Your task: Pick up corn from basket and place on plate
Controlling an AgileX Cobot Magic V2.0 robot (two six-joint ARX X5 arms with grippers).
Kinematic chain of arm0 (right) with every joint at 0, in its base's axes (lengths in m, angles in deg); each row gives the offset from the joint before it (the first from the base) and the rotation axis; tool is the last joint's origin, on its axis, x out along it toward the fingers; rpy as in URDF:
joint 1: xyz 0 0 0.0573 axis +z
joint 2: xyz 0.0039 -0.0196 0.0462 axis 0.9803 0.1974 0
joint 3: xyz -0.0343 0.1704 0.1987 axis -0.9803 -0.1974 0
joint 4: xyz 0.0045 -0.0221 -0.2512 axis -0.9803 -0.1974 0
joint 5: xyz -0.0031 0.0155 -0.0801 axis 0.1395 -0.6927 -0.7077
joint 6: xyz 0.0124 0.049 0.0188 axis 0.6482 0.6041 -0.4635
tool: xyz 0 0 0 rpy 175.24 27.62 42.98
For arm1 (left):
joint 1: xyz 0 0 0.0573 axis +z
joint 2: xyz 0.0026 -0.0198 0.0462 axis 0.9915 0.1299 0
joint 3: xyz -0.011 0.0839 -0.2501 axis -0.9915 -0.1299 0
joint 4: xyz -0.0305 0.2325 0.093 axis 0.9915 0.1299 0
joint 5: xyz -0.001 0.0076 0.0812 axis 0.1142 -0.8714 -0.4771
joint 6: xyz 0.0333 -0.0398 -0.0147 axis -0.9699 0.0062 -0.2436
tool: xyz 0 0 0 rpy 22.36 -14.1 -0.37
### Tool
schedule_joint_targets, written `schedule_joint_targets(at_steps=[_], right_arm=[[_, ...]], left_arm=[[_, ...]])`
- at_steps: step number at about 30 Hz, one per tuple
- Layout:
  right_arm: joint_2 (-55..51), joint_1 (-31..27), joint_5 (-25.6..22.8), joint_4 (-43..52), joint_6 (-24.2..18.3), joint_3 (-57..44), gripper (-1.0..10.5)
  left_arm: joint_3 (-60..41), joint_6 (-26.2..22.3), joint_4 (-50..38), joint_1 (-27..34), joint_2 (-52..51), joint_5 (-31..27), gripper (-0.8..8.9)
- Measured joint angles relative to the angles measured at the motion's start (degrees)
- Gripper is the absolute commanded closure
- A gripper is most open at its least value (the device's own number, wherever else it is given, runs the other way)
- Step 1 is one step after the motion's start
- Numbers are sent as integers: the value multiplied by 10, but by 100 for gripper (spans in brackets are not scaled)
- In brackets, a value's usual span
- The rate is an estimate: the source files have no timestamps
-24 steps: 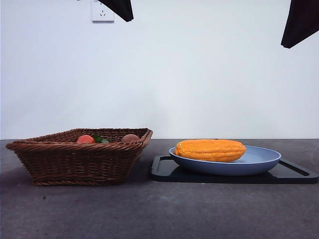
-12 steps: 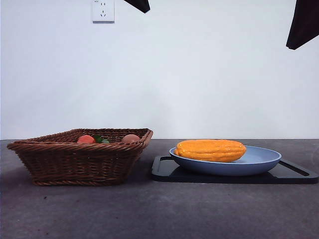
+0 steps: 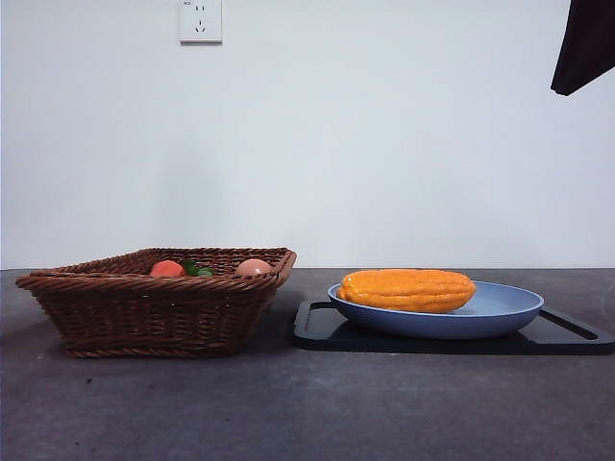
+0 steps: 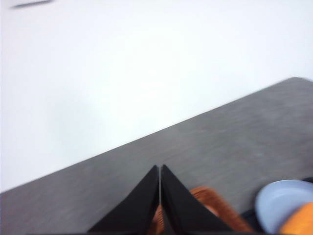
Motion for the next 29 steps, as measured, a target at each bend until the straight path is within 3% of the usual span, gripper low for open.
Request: schedule_joint_targets(at_steps=[6,14,21,29], right_arm=[[0,0,0,0,0,0,944],[0,0,0,0,0,0,944],[0,0,0,8,0,0,944],[0,0,0,38,0,0,944]], left_arm=[[-203,0,-125,83,-138,-1,806],[-460,0,-283,102,-293,-31,806],[-642,2,-281,103,-423,-36,806],[-739,25,-264,102,-519,-42,806]])
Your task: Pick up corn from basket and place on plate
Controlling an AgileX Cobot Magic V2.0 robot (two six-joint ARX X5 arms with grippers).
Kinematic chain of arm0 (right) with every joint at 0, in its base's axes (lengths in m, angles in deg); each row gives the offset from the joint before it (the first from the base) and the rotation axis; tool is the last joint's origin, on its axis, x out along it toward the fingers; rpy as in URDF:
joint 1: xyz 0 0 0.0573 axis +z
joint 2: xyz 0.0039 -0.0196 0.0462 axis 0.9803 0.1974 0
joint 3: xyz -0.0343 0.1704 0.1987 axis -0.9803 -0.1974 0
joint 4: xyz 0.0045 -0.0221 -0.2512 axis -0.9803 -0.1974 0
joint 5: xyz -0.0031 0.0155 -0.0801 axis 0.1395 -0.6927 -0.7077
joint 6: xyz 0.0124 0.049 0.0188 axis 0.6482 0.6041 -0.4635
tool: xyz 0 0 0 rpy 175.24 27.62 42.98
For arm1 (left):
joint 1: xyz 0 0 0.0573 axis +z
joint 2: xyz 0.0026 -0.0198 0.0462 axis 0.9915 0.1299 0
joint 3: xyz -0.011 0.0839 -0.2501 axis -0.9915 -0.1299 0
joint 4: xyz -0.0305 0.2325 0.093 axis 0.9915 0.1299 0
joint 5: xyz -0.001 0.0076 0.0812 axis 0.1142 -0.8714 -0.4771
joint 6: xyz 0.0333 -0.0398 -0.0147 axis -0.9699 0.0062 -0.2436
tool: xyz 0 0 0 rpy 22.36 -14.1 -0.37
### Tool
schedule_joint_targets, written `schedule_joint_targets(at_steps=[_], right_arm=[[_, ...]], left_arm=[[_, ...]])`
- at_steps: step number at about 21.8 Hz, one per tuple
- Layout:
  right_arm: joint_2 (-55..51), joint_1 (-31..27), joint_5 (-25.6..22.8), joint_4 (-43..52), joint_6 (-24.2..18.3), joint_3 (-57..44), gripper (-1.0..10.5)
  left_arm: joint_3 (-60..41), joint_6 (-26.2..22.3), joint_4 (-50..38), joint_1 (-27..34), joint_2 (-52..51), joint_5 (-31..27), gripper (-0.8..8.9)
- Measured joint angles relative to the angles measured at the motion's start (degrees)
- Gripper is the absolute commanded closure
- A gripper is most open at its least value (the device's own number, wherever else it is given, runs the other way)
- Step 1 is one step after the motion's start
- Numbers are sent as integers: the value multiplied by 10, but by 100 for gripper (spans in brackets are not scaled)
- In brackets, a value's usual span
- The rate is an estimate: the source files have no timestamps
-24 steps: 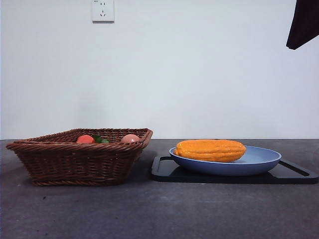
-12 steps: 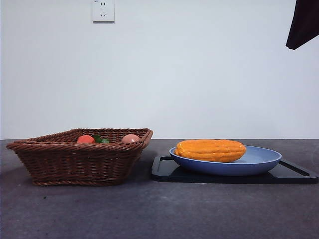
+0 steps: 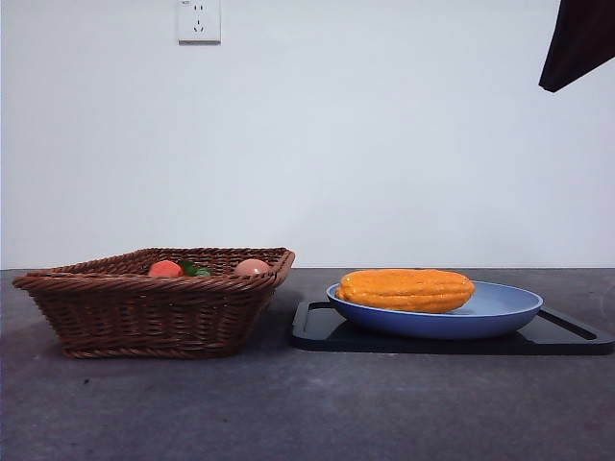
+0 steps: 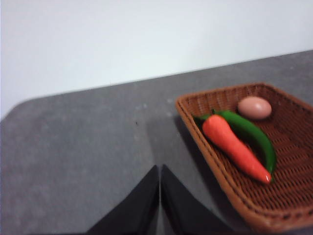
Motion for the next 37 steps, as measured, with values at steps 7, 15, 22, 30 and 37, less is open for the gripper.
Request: schedule_joint_targets(at_steps=[7,15,22,30,37], right_arm=[[0,0,0,33,0,0,944],[0,0,0,82,0,0,944],[0,0,0,134,0,0,944],[0,0,0,198,0,0,944],[0,0,0,257,0,0,944]], left_arm=[[-2,8,93,0,-40,-5,806],[-38,23,98,0,-86,-16,806],[-42,38,87,0,-87,-17,806],[-43,40,85,0,-87,-16,806],[-43,40,85,0,-87,-16,806]])
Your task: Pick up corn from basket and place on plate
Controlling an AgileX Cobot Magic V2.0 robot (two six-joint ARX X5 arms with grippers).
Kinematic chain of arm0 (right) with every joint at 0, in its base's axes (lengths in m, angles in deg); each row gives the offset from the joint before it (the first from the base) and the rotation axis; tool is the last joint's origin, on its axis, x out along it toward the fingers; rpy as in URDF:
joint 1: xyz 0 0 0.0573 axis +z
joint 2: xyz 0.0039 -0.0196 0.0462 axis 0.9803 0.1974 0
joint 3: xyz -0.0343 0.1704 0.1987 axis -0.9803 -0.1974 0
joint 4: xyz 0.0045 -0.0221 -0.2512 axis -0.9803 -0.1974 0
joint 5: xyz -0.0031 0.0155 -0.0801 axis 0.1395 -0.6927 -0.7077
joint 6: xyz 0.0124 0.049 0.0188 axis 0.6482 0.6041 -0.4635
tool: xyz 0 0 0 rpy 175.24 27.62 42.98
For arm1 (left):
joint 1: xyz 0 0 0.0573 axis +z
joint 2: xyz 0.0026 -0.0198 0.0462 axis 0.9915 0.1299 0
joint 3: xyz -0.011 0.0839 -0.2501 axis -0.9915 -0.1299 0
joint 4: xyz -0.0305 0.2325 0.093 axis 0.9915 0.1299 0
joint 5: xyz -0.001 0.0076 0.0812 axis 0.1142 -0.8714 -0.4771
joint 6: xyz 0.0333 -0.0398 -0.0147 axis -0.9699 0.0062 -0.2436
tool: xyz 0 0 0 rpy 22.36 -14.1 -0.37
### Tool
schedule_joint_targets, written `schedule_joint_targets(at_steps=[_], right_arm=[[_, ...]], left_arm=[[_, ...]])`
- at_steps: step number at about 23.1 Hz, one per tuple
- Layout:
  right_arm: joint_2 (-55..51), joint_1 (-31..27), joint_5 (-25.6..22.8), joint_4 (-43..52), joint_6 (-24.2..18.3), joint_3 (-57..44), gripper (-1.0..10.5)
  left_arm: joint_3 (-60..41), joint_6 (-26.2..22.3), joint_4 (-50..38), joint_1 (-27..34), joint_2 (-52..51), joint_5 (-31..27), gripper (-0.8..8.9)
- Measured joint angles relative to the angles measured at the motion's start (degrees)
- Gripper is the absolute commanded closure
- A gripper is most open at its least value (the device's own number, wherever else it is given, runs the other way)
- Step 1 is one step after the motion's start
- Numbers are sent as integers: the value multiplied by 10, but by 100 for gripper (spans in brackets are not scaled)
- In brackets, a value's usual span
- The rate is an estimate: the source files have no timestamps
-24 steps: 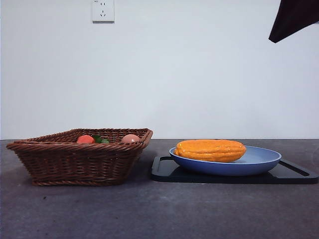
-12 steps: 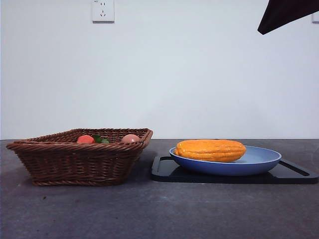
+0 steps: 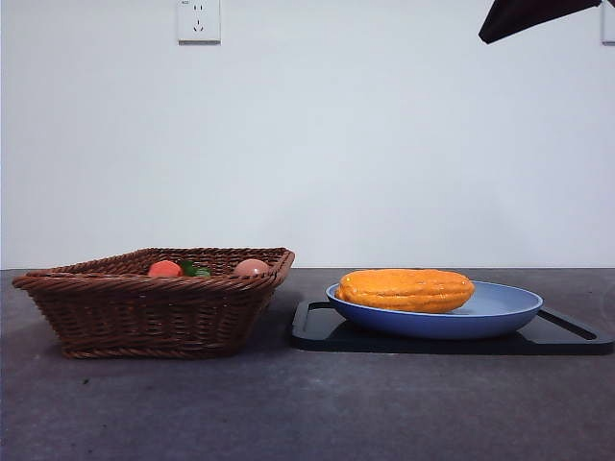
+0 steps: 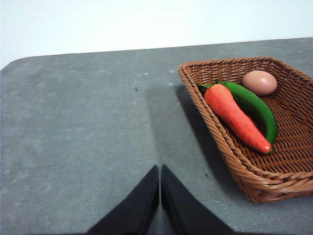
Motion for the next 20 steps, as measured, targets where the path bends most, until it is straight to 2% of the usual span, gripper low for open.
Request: schedule_joint_targets(at_steps=[15,20], right_arm=[[0,0,0,99,0,0,944],[-10,-20,-5,125,-11,0,944]], left_arm=[[0,0,0,0,0,0,806],[0,0,0,0,0,0,806]])
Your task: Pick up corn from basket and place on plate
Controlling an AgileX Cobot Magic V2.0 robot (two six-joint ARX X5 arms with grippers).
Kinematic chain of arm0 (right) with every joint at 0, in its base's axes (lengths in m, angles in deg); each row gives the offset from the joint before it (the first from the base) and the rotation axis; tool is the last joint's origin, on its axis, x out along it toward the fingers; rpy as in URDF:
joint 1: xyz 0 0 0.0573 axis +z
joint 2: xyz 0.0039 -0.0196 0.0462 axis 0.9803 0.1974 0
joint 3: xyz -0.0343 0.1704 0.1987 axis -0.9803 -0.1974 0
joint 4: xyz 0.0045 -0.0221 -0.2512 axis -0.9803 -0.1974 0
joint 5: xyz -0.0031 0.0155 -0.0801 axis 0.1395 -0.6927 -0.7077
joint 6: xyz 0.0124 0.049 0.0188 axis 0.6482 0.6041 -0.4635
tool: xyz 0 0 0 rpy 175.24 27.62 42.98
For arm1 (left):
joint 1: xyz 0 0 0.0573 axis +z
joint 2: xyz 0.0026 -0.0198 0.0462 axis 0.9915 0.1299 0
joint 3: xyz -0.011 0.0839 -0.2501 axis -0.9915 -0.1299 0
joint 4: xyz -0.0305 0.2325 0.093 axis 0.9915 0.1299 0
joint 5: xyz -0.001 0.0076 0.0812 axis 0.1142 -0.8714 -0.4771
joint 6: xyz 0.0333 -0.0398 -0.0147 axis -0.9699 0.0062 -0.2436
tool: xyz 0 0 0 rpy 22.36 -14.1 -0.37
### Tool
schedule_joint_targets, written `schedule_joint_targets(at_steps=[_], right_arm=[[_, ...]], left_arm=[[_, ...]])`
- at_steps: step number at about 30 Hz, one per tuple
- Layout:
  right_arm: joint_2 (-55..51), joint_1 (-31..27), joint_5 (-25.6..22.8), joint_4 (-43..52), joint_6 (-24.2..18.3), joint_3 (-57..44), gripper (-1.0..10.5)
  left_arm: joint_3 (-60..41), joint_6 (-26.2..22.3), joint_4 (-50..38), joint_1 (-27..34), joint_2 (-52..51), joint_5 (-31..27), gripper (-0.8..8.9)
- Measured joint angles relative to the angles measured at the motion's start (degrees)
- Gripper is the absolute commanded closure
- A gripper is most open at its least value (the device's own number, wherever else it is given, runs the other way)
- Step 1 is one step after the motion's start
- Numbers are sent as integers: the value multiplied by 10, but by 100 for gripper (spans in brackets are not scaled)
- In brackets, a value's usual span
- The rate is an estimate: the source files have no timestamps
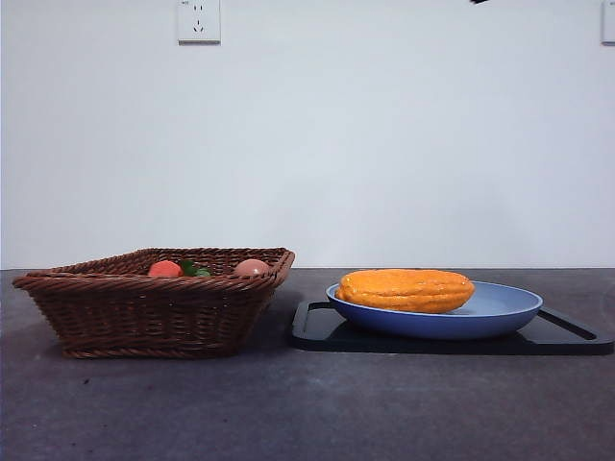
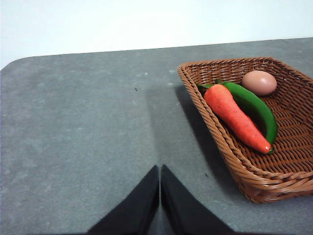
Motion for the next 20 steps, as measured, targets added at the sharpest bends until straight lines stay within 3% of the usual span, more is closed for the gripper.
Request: schedule_joint_targets(at_steps=[8,17,20], right_arm=[[-110,-47,-54,23,-30,-39,944],[-304,-135,-57,173,-20,-279,944],[-374,-149,-84,221,-19,-363,944]], left_arm=[[0,0,0,0,0,0,806],[0,0,0,0,0,0,806],[0,0,0,0,0,0,806]])
